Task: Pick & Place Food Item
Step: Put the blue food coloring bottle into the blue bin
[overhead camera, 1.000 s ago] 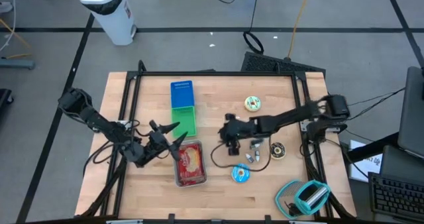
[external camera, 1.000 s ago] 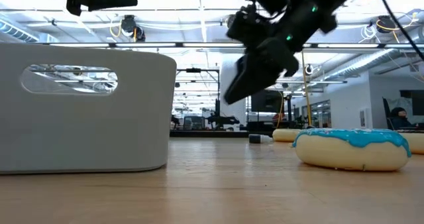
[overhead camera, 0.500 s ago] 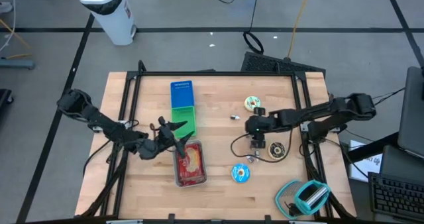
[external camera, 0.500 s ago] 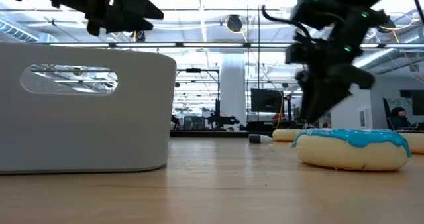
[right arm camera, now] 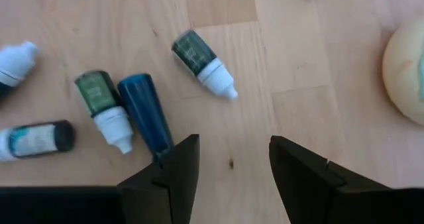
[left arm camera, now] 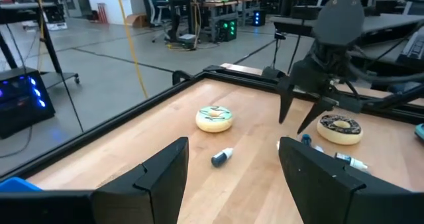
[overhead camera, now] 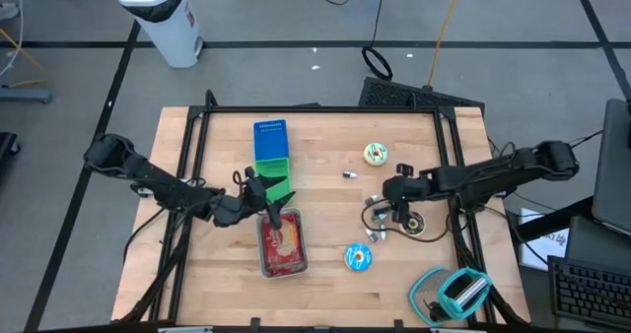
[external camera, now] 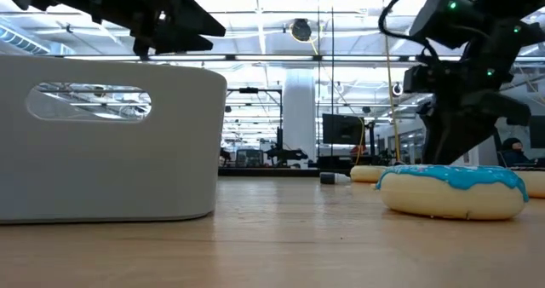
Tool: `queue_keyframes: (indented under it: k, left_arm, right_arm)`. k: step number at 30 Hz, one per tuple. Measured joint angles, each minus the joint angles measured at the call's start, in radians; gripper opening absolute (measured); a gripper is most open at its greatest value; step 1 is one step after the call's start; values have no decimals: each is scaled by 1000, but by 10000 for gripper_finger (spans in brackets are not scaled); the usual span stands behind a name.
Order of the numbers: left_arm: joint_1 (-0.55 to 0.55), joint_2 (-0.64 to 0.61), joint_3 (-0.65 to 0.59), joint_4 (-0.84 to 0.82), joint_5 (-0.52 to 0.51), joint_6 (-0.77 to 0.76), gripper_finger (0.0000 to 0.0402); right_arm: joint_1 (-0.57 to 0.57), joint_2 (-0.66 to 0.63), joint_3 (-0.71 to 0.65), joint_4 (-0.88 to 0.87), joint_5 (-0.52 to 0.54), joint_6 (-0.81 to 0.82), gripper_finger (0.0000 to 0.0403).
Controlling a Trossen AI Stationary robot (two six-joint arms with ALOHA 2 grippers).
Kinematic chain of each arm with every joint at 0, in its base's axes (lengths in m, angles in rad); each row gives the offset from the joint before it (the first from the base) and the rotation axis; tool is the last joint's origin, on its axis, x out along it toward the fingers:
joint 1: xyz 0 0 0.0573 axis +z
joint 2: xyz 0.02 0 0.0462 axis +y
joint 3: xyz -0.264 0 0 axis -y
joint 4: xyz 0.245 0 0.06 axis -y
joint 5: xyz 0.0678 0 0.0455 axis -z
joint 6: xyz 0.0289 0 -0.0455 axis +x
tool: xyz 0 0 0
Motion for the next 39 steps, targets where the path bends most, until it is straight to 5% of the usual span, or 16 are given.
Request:
queue_keyframes:
  k: [7, 14, 25, 39]
  left_arm:
    - [29, 0, 0, -18, 60, -48, 239]
    - [37, 0, 0, -35, 63, -65, 239]
    - [44, 0, 0, -43, 64, -82, 239]
    - [52, 1, 0, -43, 64, -84, 239]
  right_arm:
    - [19, -31, -5, 7, -81, -34, 171]
    - [27, -24, -131, 214, -151, -82, 171]
    - [27, -25, -214, 333, -154, -81, 168]
    - [27, -28, -215, 333, -158, -81, 79]
